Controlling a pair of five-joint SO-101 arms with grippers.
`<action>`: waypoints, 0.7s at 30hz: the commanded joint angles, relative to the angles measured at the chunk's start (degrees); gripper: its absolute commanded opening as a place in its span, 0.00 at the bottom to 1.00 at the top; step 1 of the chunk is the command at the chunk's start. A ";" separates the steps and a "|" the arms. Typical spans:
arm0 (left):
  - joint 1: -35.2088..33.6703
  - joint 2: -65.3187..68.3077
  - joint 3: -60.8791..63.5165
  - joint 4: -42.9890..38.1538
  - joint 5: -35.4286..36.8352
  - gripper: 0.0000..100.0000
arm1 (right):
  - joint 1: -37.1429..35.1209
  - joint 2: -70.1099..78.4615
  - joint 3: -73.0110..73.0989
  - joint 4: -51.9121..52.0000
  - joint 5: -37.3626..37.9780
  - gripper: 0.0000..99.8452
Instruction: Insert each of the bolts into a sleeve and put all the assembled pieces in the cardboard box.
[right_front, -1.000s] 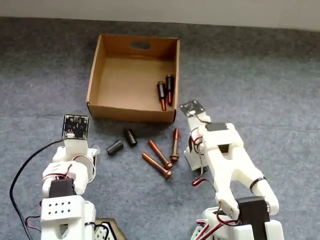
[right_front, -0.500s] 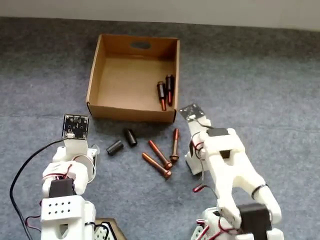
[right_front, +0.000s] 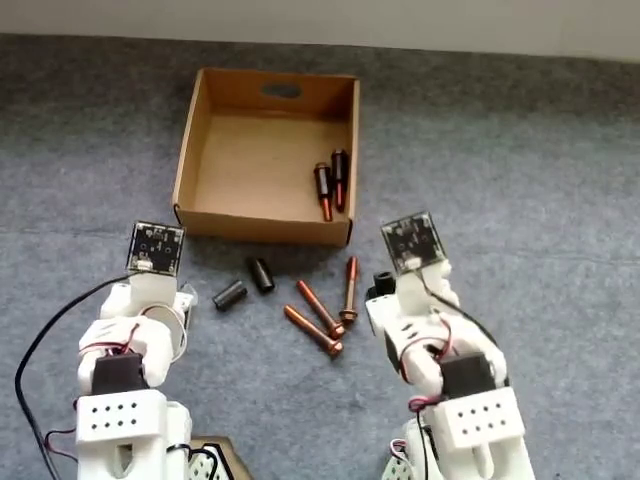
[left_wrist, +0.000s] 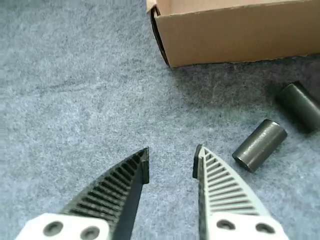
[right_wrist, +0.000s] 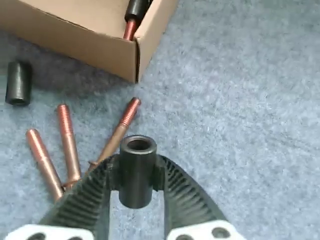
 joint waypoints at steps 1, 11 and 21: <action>0.13 0.04 -7.78 5.27 -5.19 0.17 | 0.66 -7.78 4.09 -1.98 -0.62 0.01; -0.31 10.33 -23.52 15.21 -12.13 0.17 | 6.29 -21.32 12.26 -2.15 -5.01 0.01; -0.22 48.04 -43.82 18.46 -7.56 0.17 | 6.29 -23.16 12.70 -0.48 -5.01 0.01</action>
